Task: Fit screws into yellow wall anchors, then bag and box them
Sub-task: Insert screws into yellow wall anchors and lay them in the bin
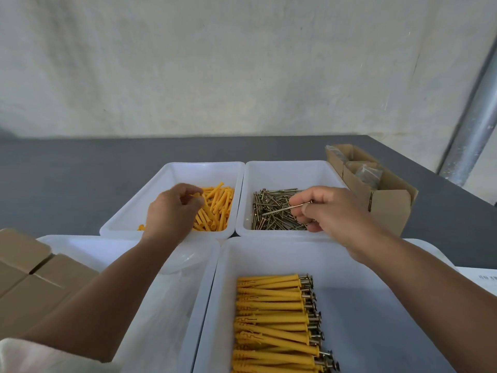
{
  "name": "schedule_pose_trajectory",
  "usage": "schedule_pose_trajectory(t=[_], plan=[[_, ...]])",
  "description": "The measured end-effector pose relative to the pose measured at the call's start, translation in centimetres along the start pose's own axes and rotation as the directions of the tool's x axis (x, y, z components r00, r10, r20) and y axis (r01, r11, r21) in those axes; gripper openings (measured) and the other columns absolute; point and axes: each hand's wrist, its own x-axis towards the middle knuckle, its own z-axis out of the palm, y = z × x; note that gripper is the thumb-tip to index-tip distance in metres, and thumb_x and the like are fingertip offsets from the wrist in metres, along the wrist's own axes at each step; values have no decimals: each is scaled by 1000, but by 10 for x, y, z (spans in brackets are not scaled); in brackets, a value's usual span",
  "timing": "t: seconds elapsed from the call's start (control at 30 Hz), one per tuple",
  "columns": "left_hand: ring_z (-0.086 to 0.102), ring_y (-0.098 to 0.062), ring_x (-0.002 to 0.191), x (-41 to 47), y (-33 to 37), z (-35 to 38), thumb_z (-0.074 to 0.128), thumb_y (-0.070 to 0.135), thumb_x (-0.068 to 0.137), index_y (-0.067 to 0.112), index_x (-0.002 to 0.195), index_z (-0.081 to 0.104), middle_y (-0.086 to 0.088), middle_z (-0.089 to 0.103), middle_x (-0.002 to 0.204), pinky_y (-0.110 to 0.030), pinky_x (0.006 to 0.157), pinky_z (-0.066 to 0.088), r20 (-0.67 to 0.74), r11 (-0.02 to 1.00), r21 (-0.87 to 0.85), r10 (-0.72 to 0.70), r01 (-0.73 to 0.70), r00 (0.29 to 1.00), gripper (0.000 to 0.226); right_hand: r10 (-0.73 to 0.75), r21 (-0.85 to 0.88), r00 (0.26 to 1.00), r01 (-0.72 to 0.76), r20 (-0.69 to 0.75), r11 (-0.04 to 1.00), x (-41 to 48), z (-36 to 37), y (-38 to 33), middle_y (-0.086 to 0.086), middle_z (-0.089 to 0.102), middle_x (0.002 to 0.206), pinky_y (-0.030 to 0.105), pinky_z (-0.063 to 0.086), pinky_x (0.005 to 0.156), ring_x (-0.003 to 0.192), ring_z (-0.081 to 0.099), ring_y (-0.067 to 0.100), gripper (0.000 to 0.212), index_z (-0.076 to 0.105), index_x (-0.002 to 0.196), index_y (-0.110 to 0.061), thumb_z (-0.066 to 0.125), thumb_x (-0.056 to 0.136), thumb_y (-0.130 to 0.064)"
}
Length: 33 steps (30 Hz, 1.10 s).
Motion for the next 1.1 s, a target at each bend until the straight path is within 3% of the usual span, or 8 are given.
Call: schedule_pose_trajectory(t=[0.13,0.27,0.37,0.53,0.7,0.83,0.9,1.1], plan=[[65,-20,81,3,18,-12,62,14,91,26,92,69,-2,72,86,-39,79,54,-20,891,-449,-83,65,996,14,0,43,1000,0,1,999,-2,-3,-5,-9,75,80,16,50,57,76,71,5,33,73,88,-27,51,94,-3],[70,-17,77,-5,41,-15,56,9,96,14,105,66,-2,70,77,-28,66,57,278,713,-664,-43,224,960,14,-3,154,1000,6,-20,988,-4,-5,-14,0,75,79,23,53,56,74,72,13,32,72,84,-20,47,92,-1],[69,-18,69,-19,53,-6,62,9,92,5,106,62,-7,69,76,-28,62,57,485,689,-616,-49,381,873,15,-12,238,1000,16,-19,971,-6,-5,-20,7,74,74,27,53,53,67,70,17,33,70,81,-16,43,90,1],[69,-18,72,-33,57,0,71,17,71,7,93,70,-9,69,77,-30,68,60,652,767,-494,15,409,758,24,-45,287,999,51,-26,957,-9,-4,-25,7,71,68,27,53,51,61,66,18,32,67,81,-13,40,88,2],[69,-18,73,-39,59,0,73,18,70,13,86,77,-11,69,79,-30,68,59,727,794,-439,40,420,686,18,-40,307,999,49,-34,951,-9,-4,-25,6,69,65,26,52,49,60,65,17,31,66,80,-13,40,88,2],[68,-17,70,-41,61,0,73,18,71,9,95,75,-7,68,78,-30,66,58,759,799,-421,51,429,649,26,-33,290,999,39,-25,956,-9,-4,-24,6,70,66,26,53,49,60,66,17,32,67,80,-14,40,88,2],[67,-16,69,-42,61,0,73,18,72,8,99,73,-6,68,79,-29,65,58,769,805,-410,52,428,638,29,-26,272,1000,30,-17,962,-9,-3,-23,6,70,67,27,53,50,60,66,17,32,67,80,-14,40,88,1],[65,-11,64,-44,64,-2,72,23,71,21,85,79,-2,68,77,-24,55,54,774,820,-395,55,414,631,15,-29,254,1000,27,5,967,-9,-2,-23,7,69,65,26,52,50,56,64,16,32,68,79,-12,40,86,2]])
